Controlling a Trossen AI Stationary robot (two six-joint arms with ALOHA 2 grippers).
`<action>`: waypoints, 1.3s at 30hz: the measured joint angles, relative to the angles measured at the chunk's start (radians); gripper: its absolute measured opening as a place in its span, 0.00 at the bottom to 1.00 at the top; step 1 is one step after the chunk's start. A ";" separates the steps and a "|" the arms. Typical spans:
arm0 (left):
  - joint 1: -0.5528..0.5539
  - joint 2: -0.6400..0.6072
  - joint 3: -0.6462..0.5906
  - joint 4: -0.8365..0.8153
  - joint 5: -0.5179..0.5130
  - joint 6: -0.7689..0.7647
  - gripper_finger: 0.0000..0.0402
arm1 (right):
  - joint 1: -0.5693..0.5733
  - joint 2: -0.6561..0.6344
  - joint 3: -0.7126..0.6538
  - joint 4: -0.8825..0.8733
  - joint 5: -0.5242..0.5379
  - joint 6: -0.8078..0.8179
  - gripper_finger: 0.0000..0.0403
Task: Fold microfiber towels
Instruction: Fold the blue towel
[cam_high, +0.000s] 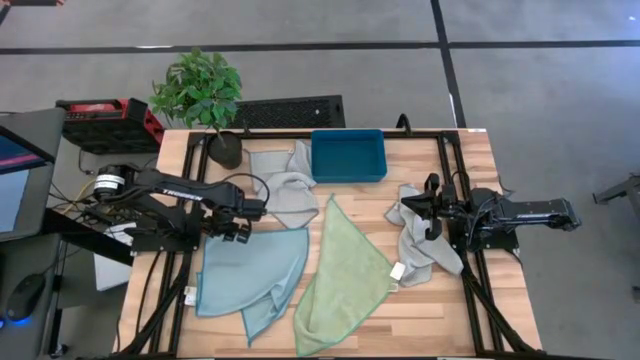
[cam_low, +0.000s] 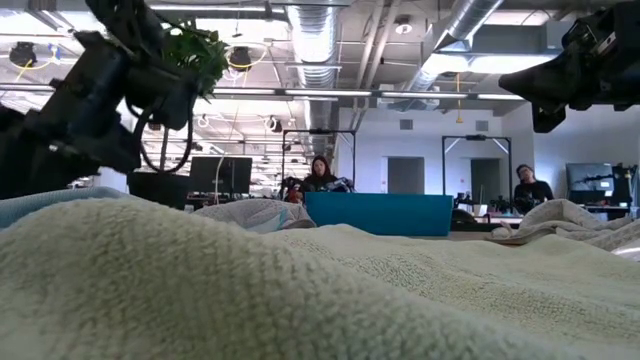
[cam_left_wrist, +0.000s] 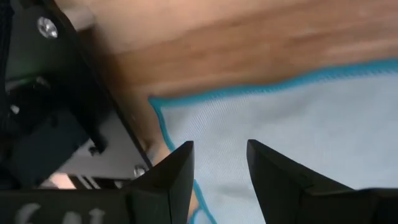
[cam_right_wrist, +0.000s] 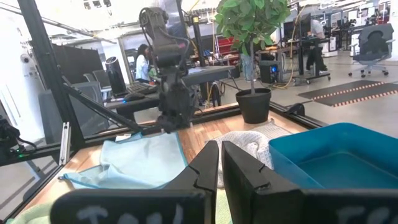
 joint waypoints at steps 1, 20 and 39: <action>0.003 0.000 -0.010 0.010 -0.012 0.000 0.35 | 0.000 0.000 0.000 0.000 0.000 0.000 0.11; 0.051 -0.003 -0.117 0.133 -0.046 0.098 0.35 | 0.000 0.000 0.000 0.000 0.000 -0.002 0.11; 0.138 -0.005 -0.177 0.167 0.044 0.469 0.35 | 0.000 0.000 0.000 -0.001 0.000 0.000 0.11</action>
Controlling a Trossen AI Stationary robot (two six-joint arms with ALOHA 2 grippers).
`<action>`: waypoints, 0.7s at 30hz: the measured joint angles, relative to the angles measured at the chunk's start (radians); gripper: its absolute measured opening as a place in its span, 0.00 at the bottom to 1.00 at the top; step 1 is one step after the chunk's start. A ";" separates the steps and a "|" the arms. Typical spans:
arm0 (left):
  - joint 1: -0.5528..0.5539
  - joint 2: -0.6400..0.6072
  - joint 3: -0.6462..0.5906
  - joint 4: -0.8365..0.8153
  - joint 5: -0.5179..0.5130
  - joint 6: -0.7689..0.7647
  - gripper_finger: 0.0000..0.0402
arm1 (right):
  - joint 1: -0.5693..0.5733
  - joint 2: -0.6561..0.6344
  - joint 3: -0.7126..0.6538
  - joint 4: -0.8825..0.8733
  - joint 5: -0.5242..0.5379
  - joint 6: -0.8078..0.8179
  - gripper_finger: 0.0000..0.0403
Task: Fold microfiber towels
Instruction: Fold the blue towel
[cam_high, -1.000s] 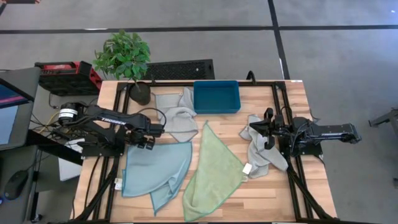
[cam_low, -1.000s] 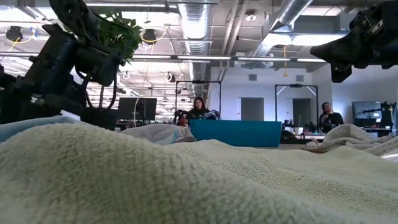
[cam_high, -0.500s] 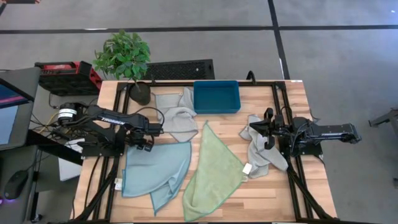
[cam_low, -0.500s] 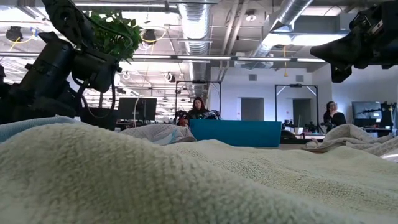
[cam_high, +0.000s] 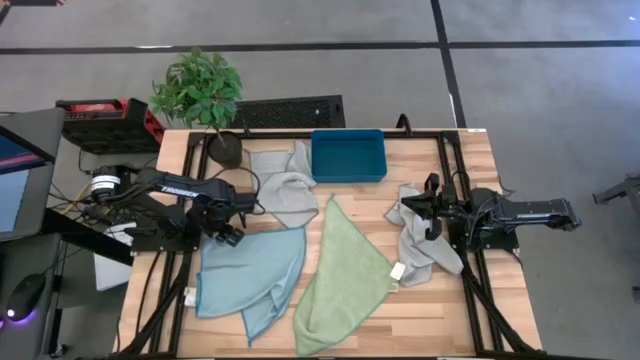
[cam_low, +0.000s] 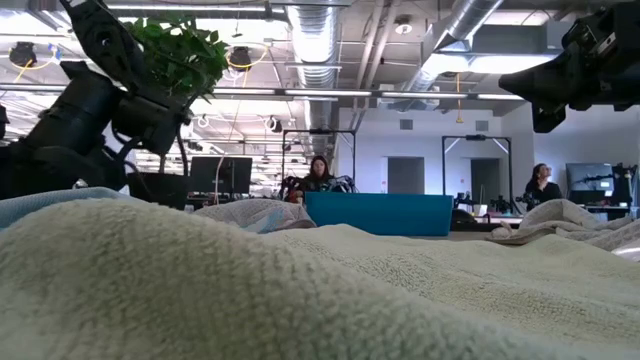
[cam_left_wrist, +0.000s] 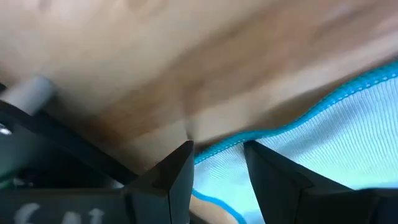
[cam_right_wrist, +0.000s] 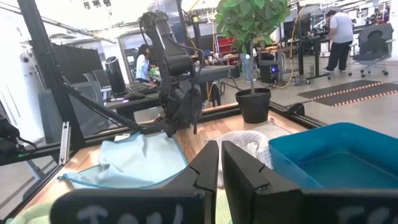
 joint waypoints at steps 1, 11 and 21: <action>0.007 0.001 0.000 -0.003 0.002 0.012 0.35 | 0.000 0.000 0.000 0.000 0.000 0.000 0.11; 0.015 0.004 0.015 0.000 0.002 0.093 0.12 | 0.000 0.000 0.000 0.001 0.000 0.001 0.11; 0.015 0.005 0.022 -0.002 0.008 0.108 0.01 | 0.000 0.000 0.000 0.001 0.002 0.001 0.11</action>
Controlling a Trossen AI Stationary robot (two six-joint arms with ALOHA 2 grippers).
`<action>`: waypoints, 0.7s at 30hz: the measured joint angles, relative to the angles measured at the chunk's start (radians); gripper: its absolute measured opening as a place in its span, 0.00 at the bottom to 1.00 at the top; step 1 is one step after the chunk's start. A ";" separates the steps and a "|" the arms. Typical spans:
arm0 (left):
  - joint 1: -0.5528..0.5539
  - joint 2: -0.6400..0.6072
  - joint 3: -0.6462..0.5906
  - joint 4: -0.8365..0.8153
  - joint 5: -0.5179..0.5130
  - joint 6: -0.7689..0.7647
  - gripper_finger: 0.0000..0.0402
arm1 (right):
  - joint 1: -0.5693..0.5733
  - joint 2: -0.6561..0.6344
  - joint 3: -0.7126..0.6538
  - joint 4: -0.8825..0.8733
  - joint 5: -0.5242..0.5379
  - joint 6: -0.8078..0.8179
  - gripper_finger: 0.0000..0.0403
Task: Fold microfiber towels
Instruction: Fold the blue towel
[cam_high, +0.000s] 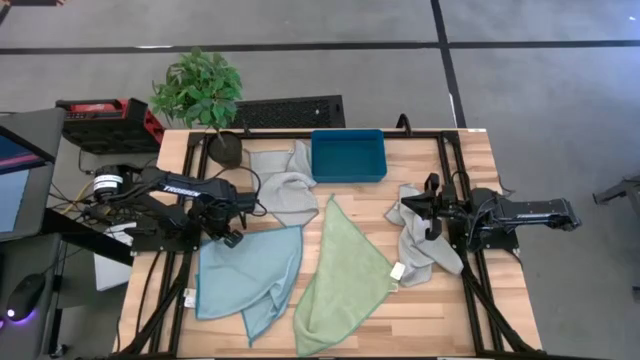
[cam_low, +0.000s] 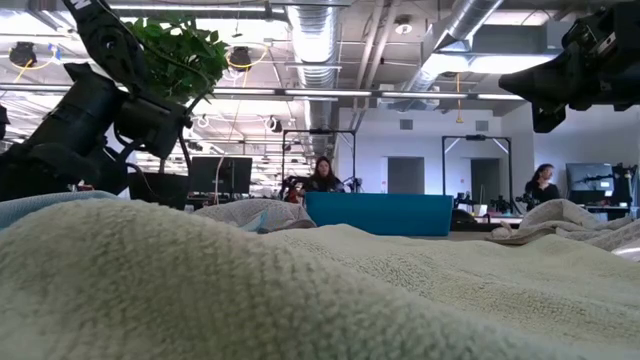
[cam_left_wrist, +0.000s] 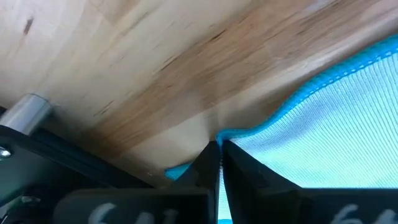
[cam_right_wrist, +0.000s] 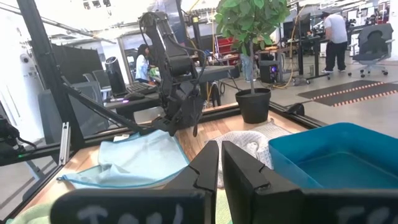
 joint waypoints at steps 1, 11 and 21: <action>-0.002 0.001 0.008 -0.002 0.000 0.000 0.01 | 0.000 0.000 0.000 0.000 0.001 0.000 0.11; -0.004 0.002 0.199 0.082 -0.047 -0.003 0.00 | 0.000 0.000 0.000 0.019 0.003 0.044 0.11; -0.051 0.000 0.354 0.084 -0.135 0.019 0.00 | 0.000 0.137 0.130 -0.035 0.003 0.054 0.02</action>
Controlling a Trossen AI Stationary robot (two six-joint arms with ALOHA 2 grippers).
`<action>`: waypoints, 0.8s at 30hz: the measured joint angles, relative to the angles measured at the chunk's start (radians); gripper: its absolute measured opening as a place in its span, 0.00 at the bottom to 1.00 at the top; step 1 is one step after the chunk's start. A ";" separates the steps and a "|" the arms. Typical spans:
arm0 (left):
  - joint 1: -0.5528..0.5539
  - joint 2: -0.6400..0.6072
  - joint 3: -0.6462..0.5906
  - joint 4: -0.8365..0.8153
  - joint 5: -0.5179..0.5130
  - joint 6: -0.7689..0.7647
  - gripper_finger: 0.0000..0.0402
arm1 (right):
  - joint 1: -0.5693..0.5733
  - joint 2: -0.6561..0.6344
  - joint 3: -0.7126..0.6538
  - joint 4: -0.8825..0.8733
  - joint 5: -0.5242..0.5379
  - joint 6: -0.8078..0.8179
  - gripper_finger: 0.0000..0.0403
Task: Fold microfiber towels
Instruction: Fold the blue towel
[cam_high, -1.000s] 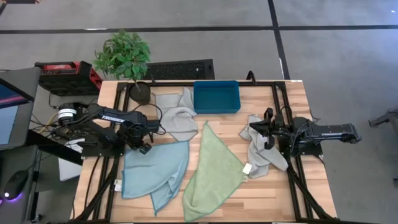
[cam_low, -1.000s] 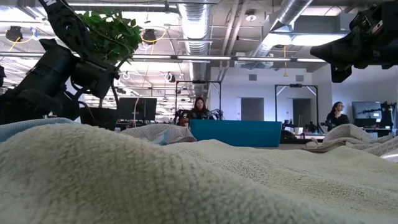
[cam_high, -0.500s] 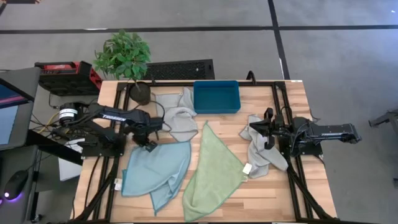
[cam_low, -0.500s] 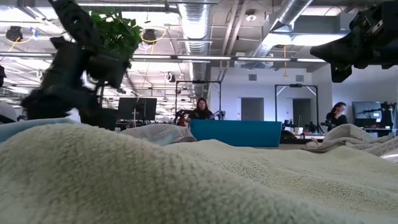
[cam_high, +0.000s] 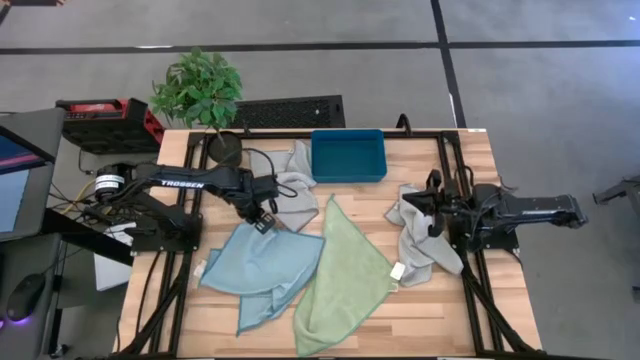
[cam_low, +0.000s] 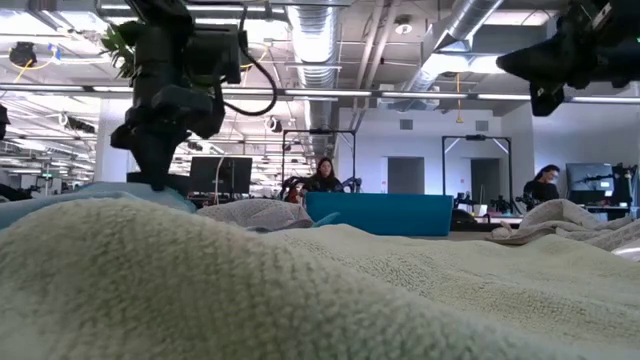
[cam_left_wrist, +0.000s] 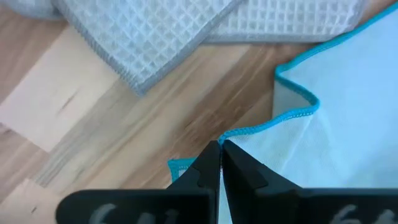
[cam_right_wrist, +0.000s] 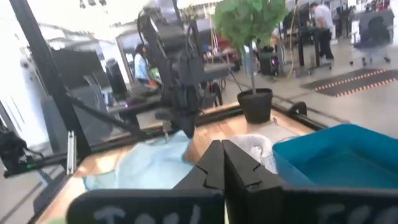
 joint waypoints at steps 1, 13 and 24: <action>-0.004 0.000 0.003 -0.001 -0.009 -0.004 0.00 | 0.000 0.036 0.022 -0.021 0.000 0.000 0.02; -0.024 0.000 0.005 -0.009 -0.043 -0.003 0.00 | -0.036 0.562 0.246 -0.108 -0.002 0.254 0.04; -0.024 -0.001 0.005 -0.015 -0.113 0.014 0.00 | -0.096 0.939 0.508 -0.115 -0.203 0.330 0.24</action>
